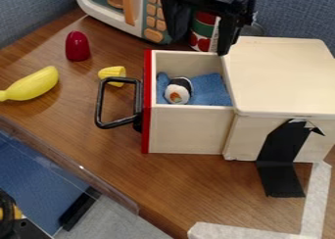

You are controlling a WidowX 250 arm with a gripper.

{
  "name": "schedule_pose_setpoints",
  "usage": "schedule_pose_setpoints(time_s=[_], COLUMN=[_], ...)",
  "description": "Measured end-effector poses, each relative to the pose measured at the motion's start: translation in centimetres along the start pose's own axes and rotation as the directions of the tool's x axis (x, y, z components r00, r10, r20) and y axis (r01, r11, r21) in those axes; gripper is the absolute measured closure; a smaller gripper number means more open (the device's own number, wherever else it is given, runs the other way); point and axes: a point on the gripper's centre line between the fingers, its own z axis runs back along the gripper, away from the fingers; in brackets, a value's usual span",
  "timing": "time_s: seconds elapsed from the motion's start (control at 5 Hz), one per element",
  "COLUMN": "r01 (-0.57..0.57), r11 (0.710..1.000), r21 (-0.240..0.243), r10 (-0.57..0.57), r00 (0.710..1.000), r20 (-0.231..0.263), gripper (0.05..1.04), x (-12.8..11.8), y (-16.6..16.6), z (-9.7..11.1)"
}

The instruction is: Taking the item out of the drawer

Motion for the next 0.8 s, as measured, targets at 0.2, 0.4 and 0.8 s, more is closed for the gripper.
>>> schedule_pose_setpoints(time_s=[0.2, 0.4, 0.8], r01=[-0.007, -0.007, -0.001], r11=[1.0, 0.998, 0.989], r21=[0.008, 0.07, 0.146], r10=[0.008, 0.008, 0.0], r00=[1.0, 1.0, 1.0], r20=[-0.028, -0.008, 0.004], gripper=[0.083, 0.083, 0.083], x=[-0.2, 0.1, 0.7], y=[0.1, 0.7, 1.8], z=[-0.9, -1.9, -4.2])
